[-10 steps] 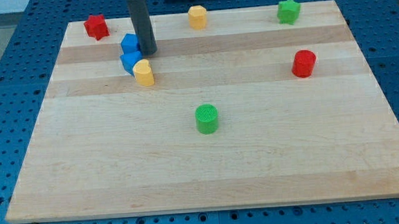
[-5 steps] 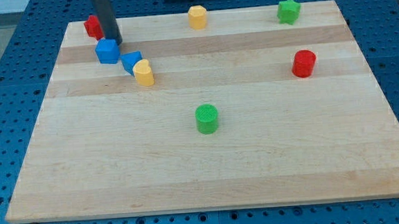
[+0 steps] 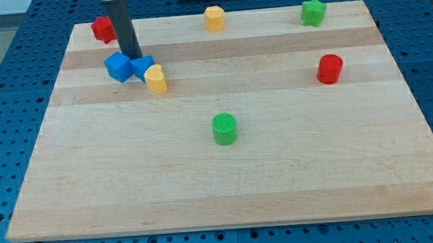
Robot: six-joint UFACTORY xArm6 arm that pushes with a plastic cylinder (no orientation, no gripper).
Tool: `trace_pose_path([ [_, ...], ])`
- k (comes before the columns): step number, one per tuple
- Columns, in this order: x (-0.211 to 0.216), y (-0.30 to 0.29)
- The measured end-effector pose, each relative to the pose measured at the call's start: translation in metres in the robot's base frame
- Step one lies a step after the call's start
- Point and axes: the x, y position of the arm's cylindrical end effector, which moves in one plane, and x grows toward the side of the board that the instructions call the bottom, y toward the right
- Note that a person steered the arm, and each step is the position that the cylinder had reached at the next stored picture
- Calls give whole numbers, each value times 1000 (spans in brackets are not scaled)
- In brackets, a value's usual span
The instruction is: Place the blue cube at the center left side of the board
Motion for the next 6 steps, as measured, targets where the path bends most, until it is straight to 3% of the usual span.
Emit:
trace_pose_path([
  [6, 29, -40],
])
